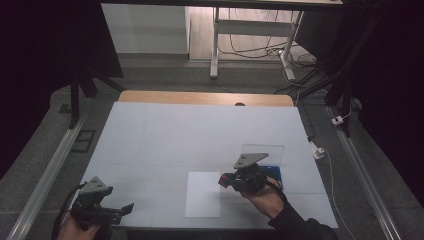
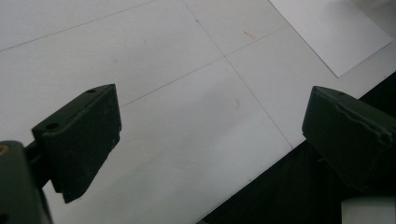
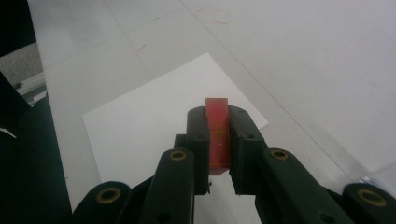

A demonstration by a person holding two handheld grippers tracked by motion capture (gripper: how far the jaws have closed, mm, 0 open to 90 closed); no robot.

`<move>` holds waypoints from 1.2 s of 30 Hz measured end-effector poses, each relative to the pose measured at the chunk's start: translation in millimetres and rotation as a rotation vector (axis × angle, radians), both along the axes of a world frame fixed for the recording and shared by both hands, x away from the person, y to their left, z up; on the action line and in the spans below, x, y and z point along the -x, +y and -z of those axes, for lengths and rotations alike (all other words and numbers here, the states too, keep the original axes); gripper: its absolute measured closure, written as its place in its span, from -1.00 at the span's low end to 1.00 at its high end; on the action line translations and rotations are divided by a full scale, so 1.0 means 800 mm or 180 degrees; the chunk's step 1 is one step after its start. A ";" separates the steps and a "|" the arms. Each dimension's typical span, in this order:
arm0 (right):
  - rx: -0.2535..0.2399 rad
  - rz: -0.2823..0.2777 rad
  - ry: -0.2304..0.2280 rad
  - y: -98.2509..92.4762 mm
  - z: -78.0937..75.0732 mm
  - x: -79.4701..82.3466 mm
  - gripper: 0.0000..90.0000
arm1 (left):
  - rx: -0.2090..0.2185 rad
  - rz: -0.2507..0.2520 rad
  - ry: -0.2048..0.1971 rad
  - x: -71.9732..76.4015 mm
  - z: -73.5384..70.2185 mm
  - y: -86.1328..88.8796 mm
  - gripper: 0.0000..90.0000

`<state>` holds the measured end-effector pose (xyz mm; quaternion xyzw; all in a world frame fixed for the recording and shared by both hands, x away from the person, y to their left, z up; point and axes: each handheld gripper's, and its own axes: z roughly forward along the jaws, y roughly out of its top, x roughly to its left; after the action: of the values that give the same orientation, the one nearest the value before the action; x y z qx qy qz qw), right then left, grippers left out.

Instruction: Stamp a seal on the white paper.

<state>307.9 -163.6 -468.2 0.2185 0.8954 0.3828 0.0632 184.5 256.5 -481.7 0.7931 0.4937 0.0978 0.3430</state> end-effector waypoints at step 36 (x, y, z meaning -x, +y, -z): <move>0.0450 -0.0426 -0.0057 0.079 0.042 0.001 0.79 | 0.0026 0.0015 -0.0033 0.001 0.000 0.001 -0.89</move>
<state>306.9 -100.7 -501.6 0.1497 0.9322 0.3240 0.0608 183.4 257.2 -481.3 0.7923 0.4905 0.0991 0.3490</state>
